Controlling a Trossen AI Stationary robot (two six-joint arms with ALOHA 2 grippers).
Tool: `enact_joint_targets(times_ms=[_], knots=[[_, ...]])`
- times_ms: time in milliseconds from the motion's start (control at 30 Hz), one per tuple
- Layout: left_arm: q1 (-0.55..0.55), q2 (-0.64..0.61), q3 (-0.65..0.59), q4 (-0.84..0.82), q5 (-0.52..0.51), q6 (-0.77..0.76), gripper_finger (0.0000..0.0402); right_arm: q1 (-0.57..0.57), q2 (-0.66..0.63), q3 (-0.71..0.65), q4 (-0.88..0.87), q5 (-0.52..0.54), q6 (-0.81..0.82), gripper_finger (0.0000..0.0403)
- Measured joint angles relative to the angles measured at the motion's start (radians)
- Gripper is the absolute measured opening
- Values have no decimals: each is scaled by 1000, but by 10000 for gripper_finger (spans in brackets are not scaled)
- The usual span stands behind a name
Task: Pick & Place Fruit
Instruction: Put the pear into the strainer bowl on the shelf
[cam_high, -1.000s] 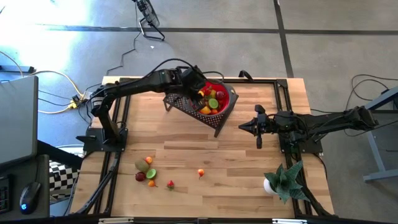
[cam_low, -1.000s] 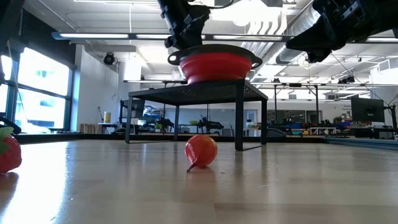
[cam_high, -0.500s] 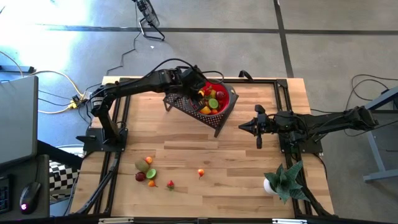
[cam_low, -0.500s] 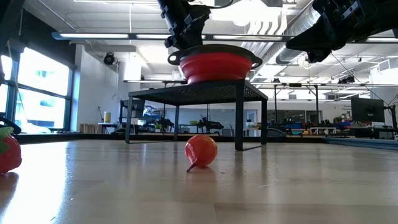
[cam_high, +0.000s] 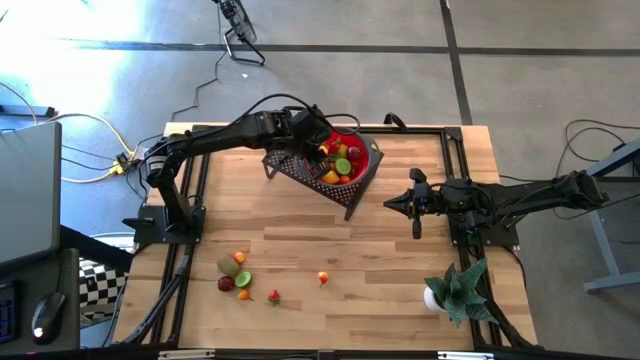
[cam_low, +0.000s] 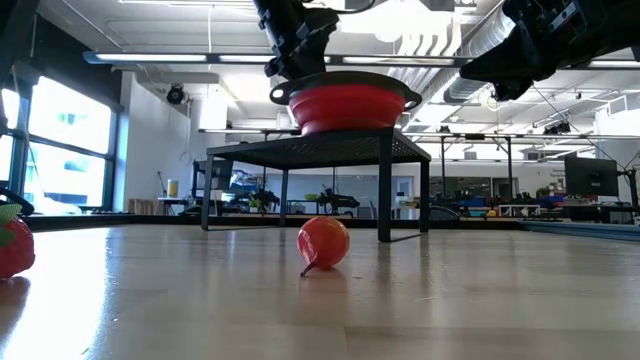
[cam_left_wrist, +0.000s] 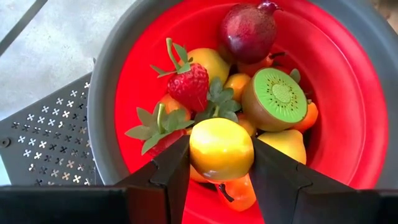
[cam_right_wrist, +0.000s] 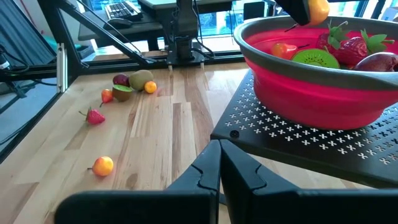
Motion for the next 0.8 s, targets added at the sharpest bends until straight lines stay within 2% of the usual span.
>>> enact_joint_targets(times_ms=[167,467,600,800], knots=[[0,0,0,0,-1,3,151,0,0,0,0,0,0,2],[0,0,0,56,-11,38,216,0,0,0,0,0,0,2],[0,0,0,88,-11,38,220,0,0,0,0,0,0,2],[-7,-6,0,53,-10,87,221,0,0,0,0,-1,3,2]])
